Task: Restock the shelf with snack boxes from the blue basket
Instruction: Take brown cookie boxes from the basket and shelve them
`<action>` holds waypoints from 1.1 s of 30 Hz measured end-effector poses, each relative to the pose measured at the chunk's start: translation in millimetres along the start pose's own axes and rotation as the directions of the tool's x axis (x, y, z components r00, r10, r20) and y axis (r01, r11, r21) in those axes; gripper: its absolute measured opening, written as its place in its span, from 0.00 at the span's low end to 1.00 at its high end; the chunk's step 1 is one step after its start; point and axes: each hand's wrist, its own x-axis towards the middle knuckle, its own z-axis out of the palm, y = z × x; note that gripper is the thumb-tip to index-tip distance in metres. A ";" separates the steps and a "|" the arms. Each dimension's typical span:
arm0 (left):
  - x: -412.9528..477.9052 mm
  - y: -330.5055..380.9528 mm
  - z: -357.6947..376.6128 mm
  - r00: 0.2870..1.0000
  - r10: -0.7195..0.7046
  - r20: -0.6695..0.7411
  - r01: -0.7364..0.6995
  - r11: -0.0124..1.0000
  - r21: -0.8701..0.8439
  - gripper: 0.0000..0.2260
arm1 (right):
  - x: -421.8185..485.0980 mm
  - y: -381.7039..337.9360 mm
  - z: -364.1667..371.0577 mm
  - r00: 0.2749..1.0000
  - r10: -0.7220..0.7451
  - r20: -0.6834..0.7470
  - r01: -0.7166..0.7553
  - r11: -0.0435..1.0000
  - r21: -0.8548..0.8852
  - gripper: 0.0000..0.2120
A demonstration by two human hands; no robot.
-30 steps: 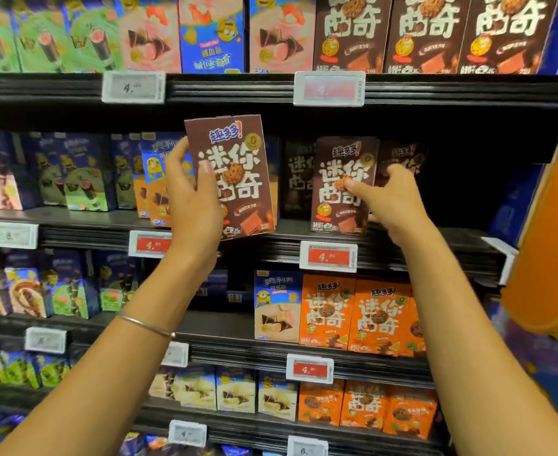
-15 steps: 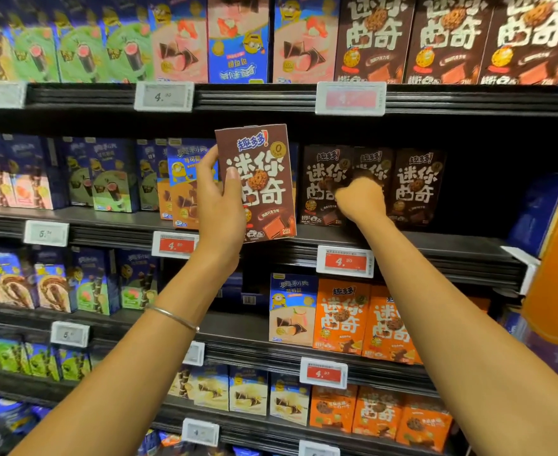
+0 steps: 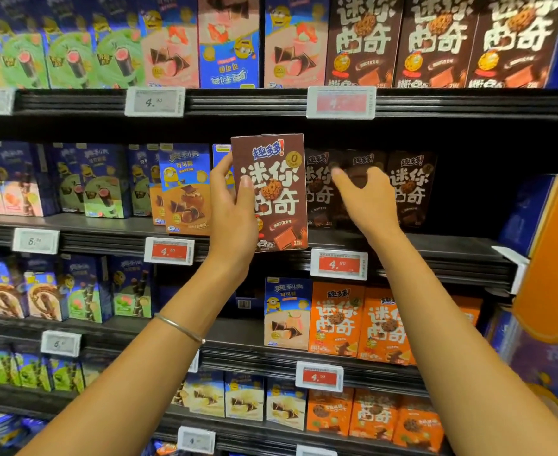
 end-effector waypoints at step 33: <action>76.2 -15.6 136.7 0.824 -0.206 0.528 -0.493 0.202 0.847 0.31 | 54.2 74.1 -35.2 0.994 0.072 -0.080 -0.092 0.951 -0.294 0.09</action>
